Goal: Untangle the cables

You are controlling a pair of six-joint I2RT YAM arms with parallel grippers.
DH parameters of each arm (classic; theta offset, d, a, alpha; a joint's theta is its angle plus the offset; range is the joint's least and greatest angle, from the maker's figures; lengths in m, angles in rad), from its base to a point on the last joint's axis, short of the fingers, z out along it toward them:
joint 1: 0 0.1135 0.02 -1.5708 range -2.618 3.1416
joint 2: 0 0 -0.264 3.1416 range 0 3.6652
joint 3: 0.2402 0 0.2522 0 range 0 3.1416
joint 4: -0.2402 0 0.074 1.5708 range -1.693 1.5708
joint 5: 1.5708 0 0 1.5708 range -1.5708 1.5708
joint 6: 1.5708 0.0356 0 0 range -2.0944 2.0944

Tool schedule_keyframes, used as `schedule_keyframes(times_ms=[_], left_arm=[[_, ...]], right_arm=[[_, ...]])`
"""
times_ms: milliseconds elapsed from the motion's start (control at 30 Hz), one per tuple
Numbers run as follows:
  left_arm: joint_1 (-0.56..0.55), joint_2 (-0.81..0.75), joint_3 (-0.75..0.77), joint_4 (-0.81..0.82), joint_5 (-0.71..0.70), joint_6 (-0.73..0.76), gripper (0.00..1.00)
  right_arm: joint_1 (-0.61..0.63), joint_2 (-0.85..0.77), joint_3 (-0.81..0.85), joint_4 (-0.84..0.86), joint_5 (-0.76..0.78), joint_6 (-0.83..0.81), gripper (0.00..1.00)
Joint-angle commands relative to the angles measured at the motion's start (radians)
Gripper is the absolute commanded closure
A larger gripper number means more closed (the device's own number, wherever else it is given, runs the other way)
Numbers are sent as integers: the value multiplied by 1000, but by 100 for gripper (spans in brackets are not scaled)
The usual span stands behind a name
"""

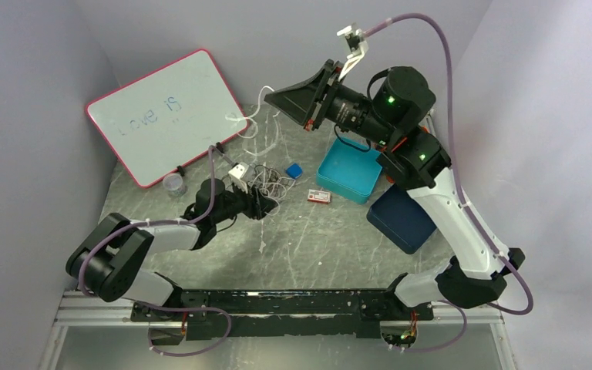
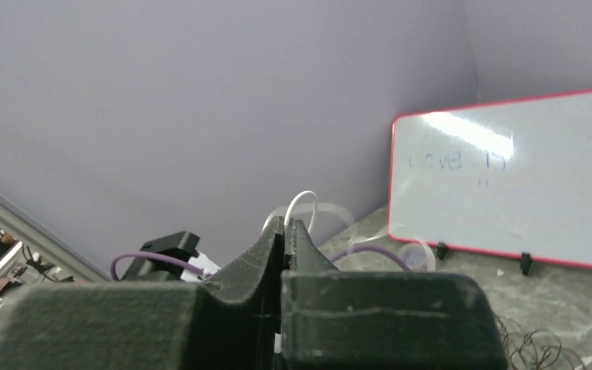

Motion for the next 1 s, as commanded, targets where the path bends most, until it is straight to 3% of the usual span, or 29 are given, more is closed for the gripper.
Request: schedule_keyframes(times_ms=[0,300,633,800,967], left_arm=[[-16,29,-19,92,-9,-8,46],[-18,1,-52,63,-22,-46,50],[-19,-310,-15,-328,-202,-27,39],[-18,-412,5,-514,-260,-7,34],[-18,-475,24,-658,-311,-49,27]], right_arm=[[3,-5,63,-35,35,-50,100],[3,-19,128,-144,206,-161,100],[0,-54,34,-299,475,-248,100],[-73,-44,-23,-353,446,-250,100],[-267,-40,-103,-357,300,-239,100]])
